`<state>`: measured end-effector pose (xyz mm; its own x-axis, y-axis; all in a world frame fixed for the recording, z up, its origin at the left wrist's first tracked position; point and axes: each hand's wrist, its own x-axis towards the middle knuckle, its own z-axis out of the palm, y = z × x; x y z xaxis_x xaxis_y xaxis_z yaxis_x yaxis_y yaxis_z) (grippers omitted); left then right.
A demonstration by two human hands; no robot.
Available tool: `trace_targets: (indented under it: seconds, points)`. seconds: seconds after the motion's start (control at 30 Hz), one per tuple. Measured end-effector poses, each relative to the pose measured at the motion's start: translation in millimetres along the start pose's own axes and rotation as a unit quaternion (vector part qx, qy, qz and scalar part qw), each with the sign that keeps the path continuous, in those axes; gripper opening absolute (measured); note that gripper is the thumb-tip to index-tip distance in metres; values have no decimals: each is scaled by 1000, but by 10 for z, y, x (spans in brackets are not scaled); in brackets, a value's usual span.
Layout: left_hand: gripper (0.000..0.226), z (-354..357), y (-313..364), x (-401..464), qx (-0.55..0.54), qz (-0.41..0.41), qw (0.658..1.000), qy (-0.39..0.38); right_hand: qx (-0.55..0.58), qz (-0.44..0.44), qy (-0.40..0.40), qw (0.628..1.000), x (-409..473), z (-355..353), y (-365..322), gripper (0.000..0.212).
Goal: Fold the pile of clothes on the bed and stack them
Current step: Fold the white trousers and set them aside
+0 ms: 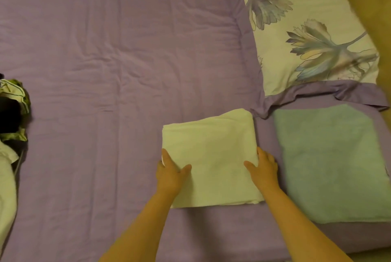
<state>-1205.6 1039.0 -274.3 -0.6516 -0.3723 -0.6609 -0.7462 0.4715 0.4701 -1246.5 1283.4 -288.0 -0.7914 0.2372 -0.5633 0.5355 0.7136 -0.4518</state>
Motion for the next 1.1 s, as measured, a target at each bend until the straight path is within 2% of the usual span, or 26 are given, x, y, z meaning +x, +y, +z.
trace_targets:
  seconds: [0.07, 0.13, 0.2, 0.27, 0.33, 0.43, 0.5, 0.7, 0.8, 0.9, 1.0, 1.1]
  points:
    - [101, -52, -15, 78, -53, -20, 998, 7, 44, 16, 13, 999, -20, 62, -5, 73]
    - [94, -89, -7, 138, -117, -39, 992, 14, 128, 64, -1, 990, -25, 108, -8, 75]
    - [64, -136, 9, 151, -181, -53, 982, 16, 193, 103, -32, 975, -12, 82, -16, 60]
    - [25, -194, 28, 85, -226, -28, 973, 30, 212, 78, -29, 974, -19, -10, -45, 41]
    - [14, -222, 89, -16, -247, 10, 968, 53, 195, 24, 5, 980, -55, -150, -79, 32]
    - [20, -158, 333, -188, -266, 45, 962, 53, 206, -19, 52, 977, -145, -486, -102, 31]
    - [22, -45, 588, -298, -286, 57, 956, 28, 238, -29, 84, 967, -169, -787, -55, 28]
    - [16, 471, 1310, -609, -272, 89, 949, -134, 222, 9, 156, 962, -142, -1690, 519, 26]
    - [10, 773, 1531, -722, -239, 90, 942, -215, 169, 36, 195, 966, -112, -2005, 920, 28]
    - [13, 1065, 1691, -813, -220, 88, 934, -269, 118, 50, 222, 967, -51, -2216, 1243, 28]
    - [25, 1290, 1775, -852, -204, 76, 913, -345, 115, 50, 269, 955, -7, -2317, 1450, 31]
    - [55, 1453, 1795, -894, -157, 97, 897, -401, 73, 74, 269, 958, 35, -2302, 1557, 43]
